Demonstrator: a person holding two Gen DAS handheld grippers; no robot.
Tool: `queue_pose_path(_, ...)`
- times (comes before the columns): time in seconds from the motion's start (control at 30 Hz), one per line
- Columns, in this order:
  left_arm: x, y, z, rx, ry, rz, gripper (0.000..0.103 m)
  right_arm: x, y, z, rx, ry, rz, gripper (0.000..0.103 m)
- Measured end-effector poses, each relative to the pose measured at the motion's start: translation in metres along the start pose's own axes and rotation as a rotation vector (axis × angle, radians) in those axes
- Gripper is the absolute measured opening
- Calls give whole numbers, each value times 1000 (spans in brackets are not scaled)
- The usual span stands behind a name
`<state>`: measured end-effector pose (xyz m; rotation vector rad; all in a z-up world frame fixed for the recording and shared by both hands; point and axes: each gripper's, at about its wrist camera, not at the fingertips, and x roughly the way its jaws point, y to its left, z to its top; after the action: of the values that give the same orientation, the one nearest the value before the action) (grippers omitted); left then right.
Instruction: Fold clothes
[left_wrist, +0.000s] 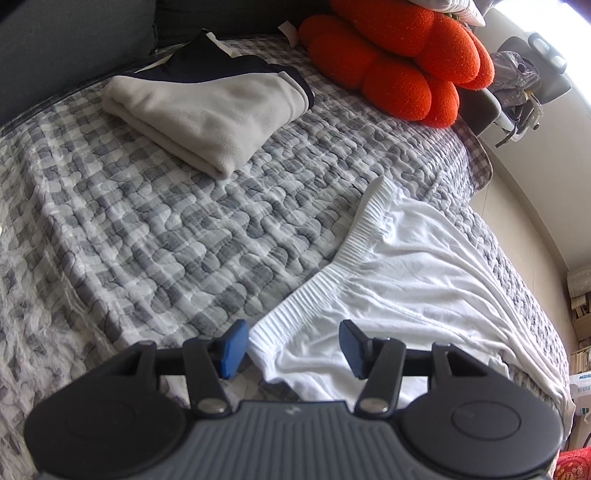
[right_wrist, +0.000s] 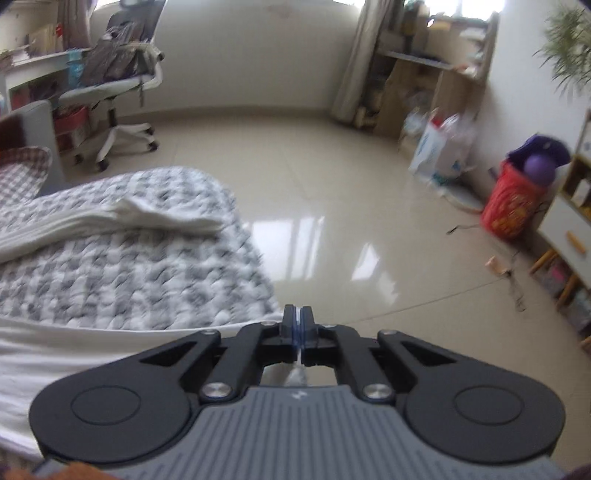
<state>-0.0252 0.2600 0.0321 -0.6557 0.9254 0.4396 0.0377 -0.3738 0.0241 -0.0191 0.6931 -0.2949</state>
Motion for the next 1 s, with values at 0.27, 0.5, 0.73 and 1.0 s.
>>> queue_pose_path(0.27,3,-6,-3,30,2,15,56,32,10,-1,-59,98,9,3)
queue_pose_path(0.5,1,-2,-1,1,0,5,56,14,-24,-4,125,85,69,58)
queue_pose_path(0.73,-1,-11,3,35,-31,6,56,4,-10,-1,90,65,150,59)
queue_pose_path(1.0,11,-4,27,37,-93,101,62,-8,24,13,4,-11,199,59)
